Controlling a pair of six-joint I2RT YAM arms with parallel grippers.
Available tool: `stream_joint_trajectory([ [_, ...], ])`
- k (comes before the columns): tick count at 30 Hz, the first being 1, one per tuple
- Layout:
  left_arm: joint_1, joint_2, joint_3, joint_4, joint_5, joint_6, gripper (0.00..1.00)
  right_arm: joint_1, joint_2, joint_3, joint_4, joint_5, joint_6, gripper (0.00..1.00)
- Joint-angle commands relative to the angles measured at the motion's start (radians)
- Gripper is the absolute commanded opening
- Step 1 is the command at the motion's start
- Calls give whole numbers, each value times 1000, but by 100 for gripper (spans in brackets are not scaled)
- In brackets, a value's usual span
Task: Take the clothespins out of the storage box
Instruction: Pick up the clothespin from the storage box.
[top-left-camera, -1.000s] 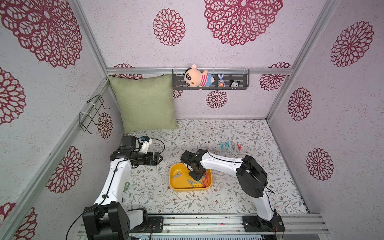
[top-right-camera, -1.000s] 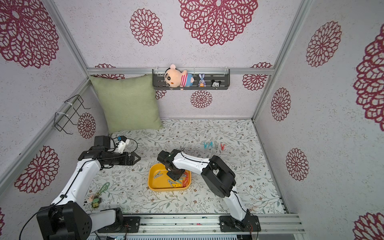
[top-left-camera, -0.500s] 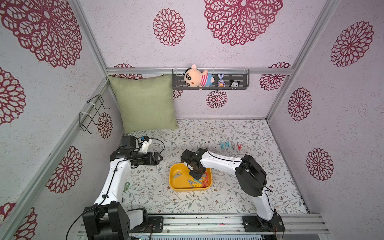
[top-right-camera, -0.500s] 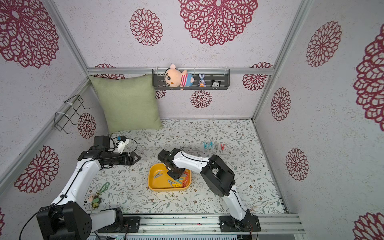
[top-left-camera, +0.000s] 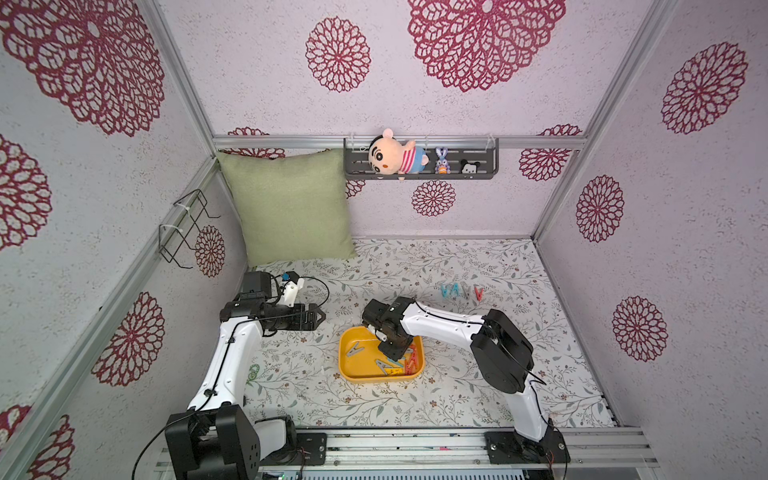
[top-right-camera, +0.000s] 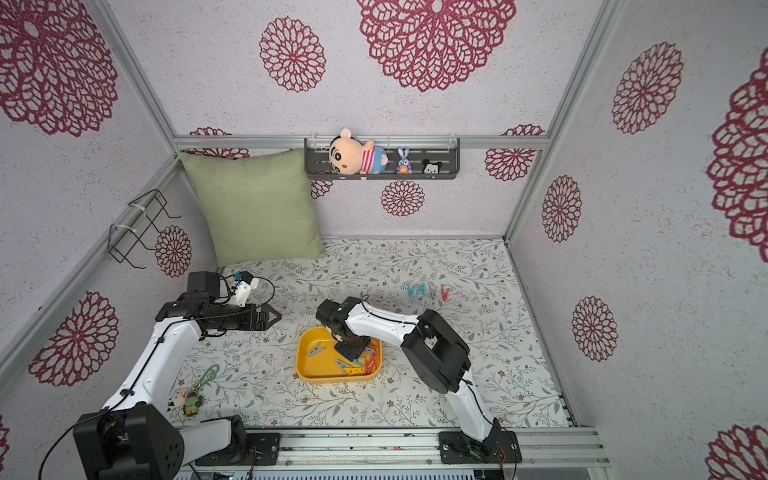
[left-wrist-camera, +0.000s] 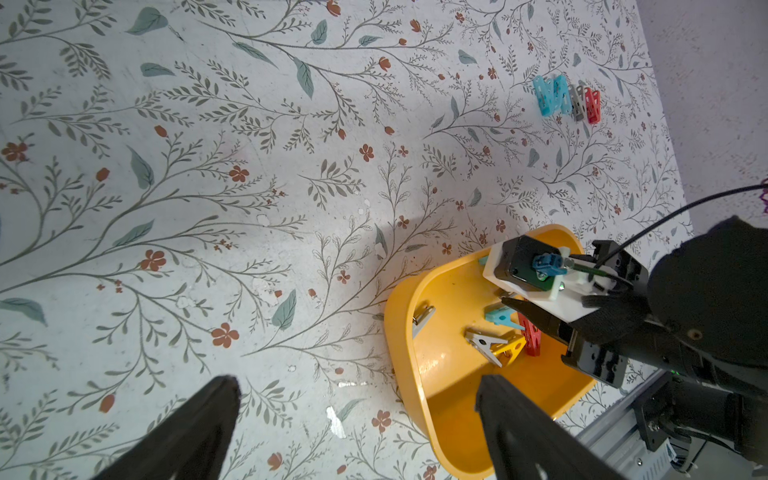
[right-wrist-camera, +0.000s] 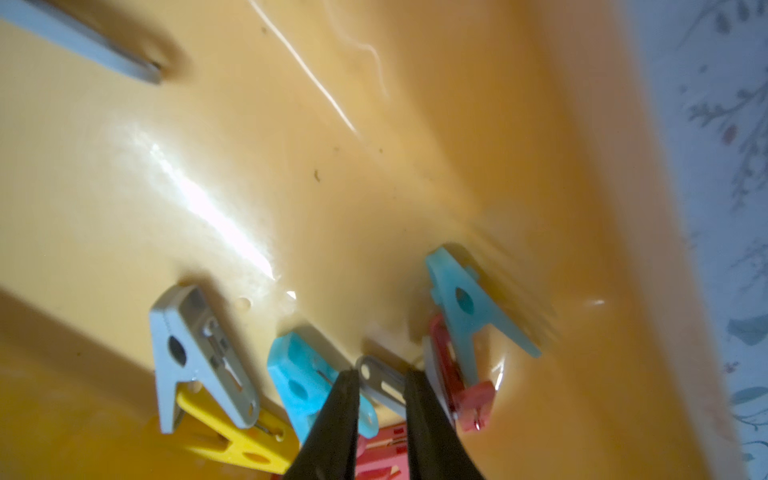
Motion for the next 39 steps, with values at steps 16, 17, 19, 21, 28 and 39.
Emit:
stream_joint_trajectory([
  [16,11,-3,14,13,16,8,97,-2,-37,-12,-20,0,-28,28],
  [17,11,-4,14,14,16,8,97,-2,-33,-13,-16,-1,-30,28],
  [19,11,-5,14,13,16,8,97,-2,-31,-17,-8,-2,-32,28],
  [21,11,-4,13,14,16,8,98,-4,-27,-24,-1,-2,-32,28],
  [28,12,-5,12,16,16,8,97,-10,-34,-63,23,7,-30,26],
  [39,13,-4,11,17,16,8,97,5,-64,-5,60,-24,-8,3],
])
